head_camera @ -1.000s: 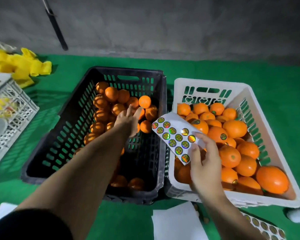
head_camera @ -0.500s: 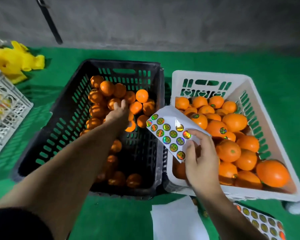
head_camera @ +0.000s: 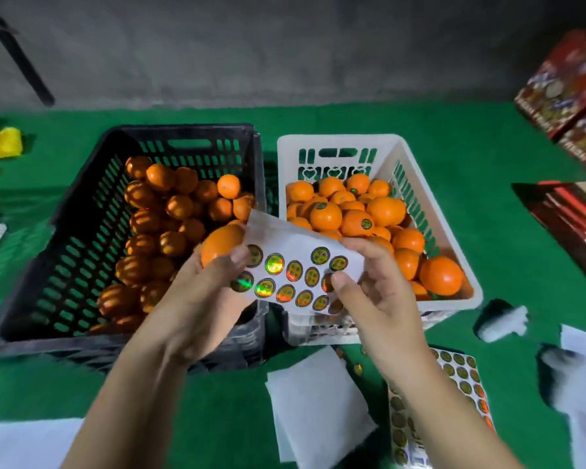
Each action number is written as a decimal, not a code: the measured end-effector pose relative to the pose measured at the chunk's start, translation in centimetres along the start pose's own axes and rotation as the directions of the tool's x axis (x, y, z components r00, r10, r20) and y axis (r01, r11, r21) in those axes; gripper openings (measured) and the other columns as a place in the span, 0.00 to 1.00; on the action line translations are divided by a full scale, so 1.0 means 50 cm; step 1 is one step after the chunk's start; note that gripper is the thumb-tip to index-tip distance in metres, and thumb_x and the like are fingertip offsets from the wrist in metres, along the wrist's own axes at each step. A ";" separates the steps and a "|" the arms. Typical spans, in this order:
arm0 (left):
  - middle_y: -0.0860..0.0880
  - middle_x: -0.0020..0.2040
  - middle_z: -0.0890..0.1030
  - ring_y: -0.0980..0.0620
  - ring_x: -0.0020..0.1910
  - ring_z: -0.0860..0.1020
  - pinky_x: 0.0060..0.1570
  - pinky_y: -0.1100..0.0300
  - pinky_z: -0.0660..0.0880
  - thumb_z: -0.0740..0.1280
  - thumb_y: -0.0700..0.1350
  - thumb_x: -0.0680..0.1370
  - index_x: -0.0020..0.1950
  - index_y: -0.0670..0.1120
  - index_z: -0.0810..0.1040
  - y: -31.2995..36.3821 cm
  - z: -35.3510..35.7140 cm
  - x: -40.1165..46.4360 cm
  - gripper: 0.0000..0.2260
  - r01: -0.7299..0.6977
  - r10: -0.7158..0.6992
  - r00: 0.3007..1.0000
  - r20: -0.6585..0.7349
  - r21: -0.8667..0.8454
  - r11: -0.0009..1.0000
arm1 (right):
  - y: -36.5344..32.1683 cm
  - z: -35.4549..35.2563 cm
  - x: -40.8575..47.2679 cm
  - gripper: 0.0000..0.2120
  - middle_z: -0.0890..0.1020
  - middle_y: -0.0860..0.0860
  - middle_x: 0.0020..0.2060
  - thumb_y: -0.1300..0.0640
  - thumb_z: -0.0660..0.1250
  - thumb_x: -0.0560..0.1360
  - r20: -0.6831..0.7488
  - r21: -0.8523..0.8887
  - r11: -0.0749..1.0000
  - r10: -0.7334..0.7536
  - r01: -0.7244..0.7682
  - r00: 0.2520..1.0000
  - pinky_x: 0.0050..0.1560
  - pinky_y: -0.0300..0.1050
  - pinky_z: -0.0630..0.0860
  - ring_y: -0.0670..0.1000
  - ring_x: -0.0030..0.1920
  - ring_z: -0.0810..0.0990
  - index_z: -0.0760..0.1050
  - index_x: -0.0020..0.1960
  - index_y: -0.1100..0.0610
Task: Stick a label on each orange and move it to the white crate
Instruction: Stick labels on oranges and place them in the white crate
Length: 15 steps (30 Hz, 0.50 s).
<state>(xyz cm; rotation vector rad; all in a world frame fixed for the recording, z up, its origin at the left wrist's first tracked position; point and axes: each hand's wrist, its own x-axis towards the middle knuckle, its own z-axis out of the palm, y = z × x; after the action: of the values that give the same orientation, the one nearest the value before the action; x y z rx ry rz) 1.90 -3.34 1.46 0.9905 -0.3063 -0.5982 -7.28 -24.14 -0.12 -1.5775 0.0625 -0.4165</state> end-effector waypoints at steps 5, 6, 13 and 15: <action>0.30 0.75 0.72 0.26 0.74 0.71 0.70 0.30 0.71 0.71 0.45 0.79 0.80 0.34 0.64 -0.036 0.045 -0.050 0.33 -0.046 0.046 0.998 -0.036 0.008 0.999 | -0.039 -0.009 -0.027 0.32 0.67 0.47 0.61 0.45 0.81 0.68 -0.007 -0.271 0.962 0.014 -0.016 1.000 0.66 0.32 0.71 0.40 0.69 0.68 0.75 0.69 0.45; 0.30 0.75 0.72 0.26 0.73 0.71 0.70 0.29 0.70 0.72 0.45 0.78 0.80 0.35 0.63 -0.040 0.050 -0.060 0.35 -0.048 0.048 0.997 -0.057 0.011 0.999 | -0.046 -0.012 -0.029 0.30 0.66 0.46 0.61 0.43 0.80 0.68 -0.017 -0.342 0.940 -0.006 -0.001 1.000 0.67 0.32 0.70 0.40 0.70 0.66 0.76 0.69 0.43; 0.32 0.73 0.75 0.27 0.70 0.75 0.64 0.23 0.72 0.86 0.54 0.64 0.81 0.41 0.64 -0.042 0.077 -0.113 0.52 -0.045 0.035 0.984 -0.173 -0.054 0.998 | -0.077 -0.022 -0.051 0.15 0.68 0.45 0.69 0.36 0.74 0.75 0.044 -0.497 0.866 -0.043 0.060 0.998 0.72 0.39 0.63 0.47 0.76 0.62 0.83 0.61 0.37; 0.31 0.73 0.75 0.26 0.70 0.75 0.63 0.20 0.70 0.86 0.54 0.64 0.81 0.43 0.64 -0.041 0.085 -0.121 0.52 -0.051 0.038 0.986 -0.163 -0.078 0.996 | -0.084 -0.030 -0.055 0.20 0.75 0.40 0.66 0.35 0.71 0.74 0.128 -0.490 0.866 -0.044 0.102 0.991 0.71 0.45 0.68 0.48 0.72 0.70 0.84 0.62 0.41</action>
<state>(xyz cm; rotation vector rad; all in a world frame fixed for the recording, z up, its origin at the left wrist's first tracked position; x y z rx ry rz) -5.74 -3.47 2.09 0.9440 -0.1583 -0.4831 -11.19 -24.51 3.32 -2.1177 0.0226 -0.3871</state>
